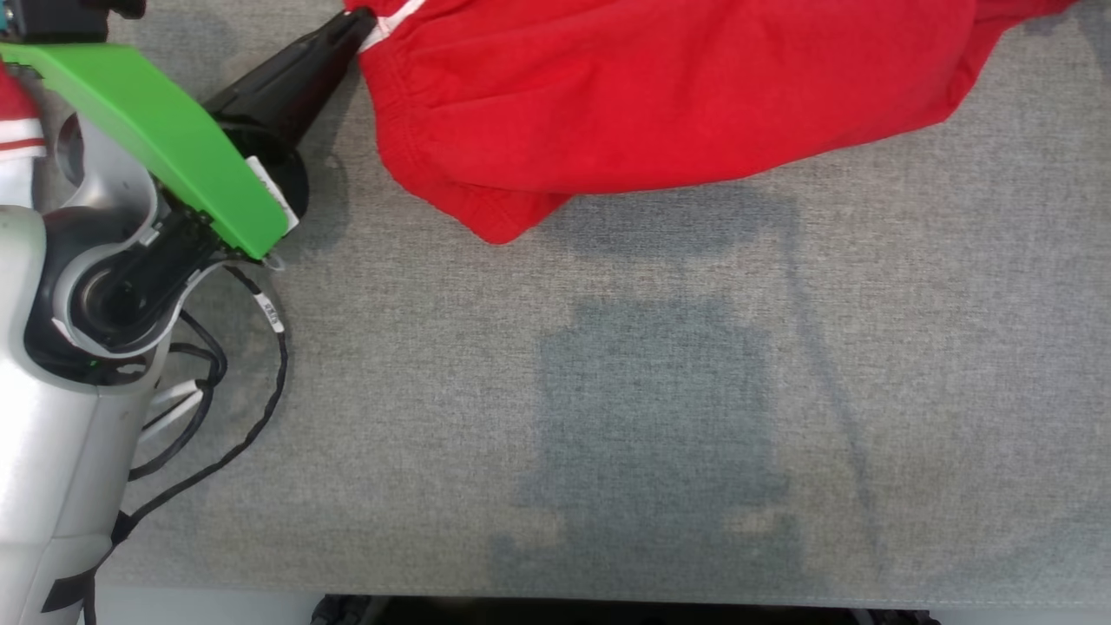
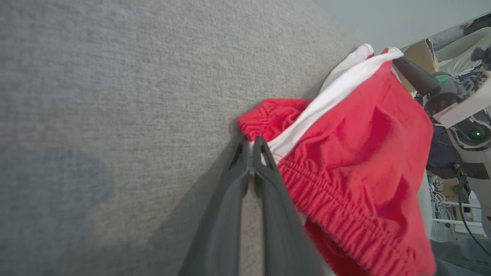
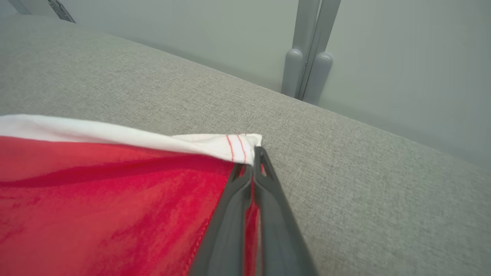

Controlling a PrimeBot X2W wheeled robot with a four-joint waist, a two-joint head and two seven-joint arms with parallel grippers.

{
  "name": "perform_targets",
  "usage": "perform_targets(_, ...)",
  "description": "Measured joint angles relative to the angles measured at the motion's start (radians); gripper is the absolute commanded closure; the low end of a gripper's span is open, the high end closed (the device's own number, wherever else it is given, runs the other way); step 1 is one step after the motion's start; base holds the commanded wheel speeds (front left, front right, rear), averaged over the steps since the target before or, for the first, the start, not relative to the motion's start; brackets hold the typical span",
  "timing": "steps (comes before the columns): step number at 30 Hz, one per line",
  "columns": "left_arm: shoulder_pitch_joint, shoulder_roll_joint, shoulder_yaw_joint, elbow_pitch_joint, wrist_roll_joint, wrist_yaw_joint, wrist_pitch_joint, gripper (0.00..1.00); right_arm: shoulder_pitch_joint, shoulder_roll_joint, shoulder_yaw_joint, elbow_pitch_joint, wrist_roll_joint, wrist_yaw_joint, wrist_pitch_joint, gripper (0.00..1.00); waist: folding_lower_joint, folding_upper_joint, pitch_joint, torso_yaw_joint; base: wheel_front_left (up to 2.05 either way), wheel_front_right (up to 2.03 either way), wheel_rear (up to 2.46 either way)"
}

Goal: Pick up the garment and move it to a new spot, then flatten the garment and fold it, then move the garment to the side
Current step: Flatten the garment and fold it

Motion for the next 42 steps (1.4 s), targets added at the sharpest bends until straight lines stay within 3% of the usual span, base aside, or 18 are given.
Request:
perform_targets(3,-0.003,-0.008,-0.013,0.005,0.001,-0.011,-0.005,0.98,-0.017,0.006,0.01,0.026,-0.011,0.0,-0.014,1.0,0.0,0.0,-0.002,0.011,0.0,0.0,0.0)
perform_targets(5,-0.004,-0.013,-0.025,0.013,0.009,-0.017,-0.011,0.77,-0.018,0.01,0.023,0.043,-0.025,0.0,-0.022,1.0,0.0,0.0,-0.004,0.017,0.0,0.0,0.0)
perform_targets(6,-0.004,-0.017,-0.028,0.016,0.014,-0.019,-0.013,0.77,-0.018,0.011,0.029,0.053,-0.037,0.0,-0.032,1.0,0.0,0.0,-0.006,0.02,0.0,0.0,0.0)
perform_targets(7,-0.004,-0.019,-0.03,0.019,0.019,-0.02,-0.016,0.68,-0.018,0.013,0.035,0.06,-0.046,0.0,-0.04,0.95,0.0,0.0,-0.008,0.023,0.0,0.0,0.0)
perform_targets(8,-0.004,-0.021,-0.032,0.022,0.025,-0.02,-0.021,0.6,-0.018,0.019,0.039,0.068,-0.05,0.0,-0.049,0.67,0.0,0.0,-0.011,0.024,0.0,0.0,0.0)
perform_targets(9,-0.004,-0.022,-0.033,0.023,0.031,-0.022,-0.029,0.24,-0.018,0.026,0.044,0.076,-0.056,0.0,-0.059,0.16,-0.0001,0.0,-0.014,0.026,0.0,0.0,0.0)
perform_targets(10,-0.004,-0.022,-0.033,0.025,0.034,-0.027,-0.032,0.08,-0.019,0.031,0.047,0.085,-0.066,0.0,-0.068,0.0,0.0,0.0,-0.018,0.027,0.0,0.0,0.0)
perform_targets(11,-0.004,-0.023,-0.033,0.028,0.035,-0.029,-0.042,0.0,-0.02,0.036,0.047,0.094,-0.074,0.0,-0.079,0.0,0.0,0.0,-0.021,0.027,0.0,0.0,0.0)
perform_targets(21,0.007,-0.011,-0.04,0.035,0.119,-0.054,-0.11,0.0,-0.023,0.035,0.068,0.172,-0.121,-0.001,-0.135,0.0,-0.0001,0.0,-0.073,0.022,0.0,0.0,0.0)
perform_targets(26,0.021,0.065,-0.02,0.015,0.29,-0.06,-0.219,0.0,0.017,0.049,0.06,0.216,-0.068,-0.001,-0.14,0.0,-0.0001,0.0,-0.114,0.016,0.0,0.0,0.0)
perform_targets(29,0.038,0.077,-0.01,0.011,0.343,-0.048,-0.263,0.0,0.061,0.058,0.057,0.241,-0.036,-0.001,-0.141,0.0,0.0,0.0,-0.133,0.015,0.0,0.0,0.0)
perform_targets(34,0.139,0.044,-0.03,0.008,0.366,-0.011,-0.317,0.0,0.148,0.069,0.041,0.279,0.03,-0.001,-0.142,0.0,-0.0001,0.0,-0.18,0.022,0.0,0.0,0.0)
perform_targets(38,0.214,-0.016,-0.07,-0.01,0.362,-0.004,-0.37,0.0,0.18,0.081,0.037,0.294,0.067,-0.001,-0.136,0.0,-0.0001,0.0,-0.206,0.046,0.0,0.0,0.0)
perform_targets(42,0.235,-0.023,-0.076,-0.01,0.408,-0.001,-0.438,0.0,0.202,0.105,0.045,0.304,0.076,0.0,-0.136,0.0,-0.0001,0.0,-0.223,0.057,0.0,0.0,0.0)
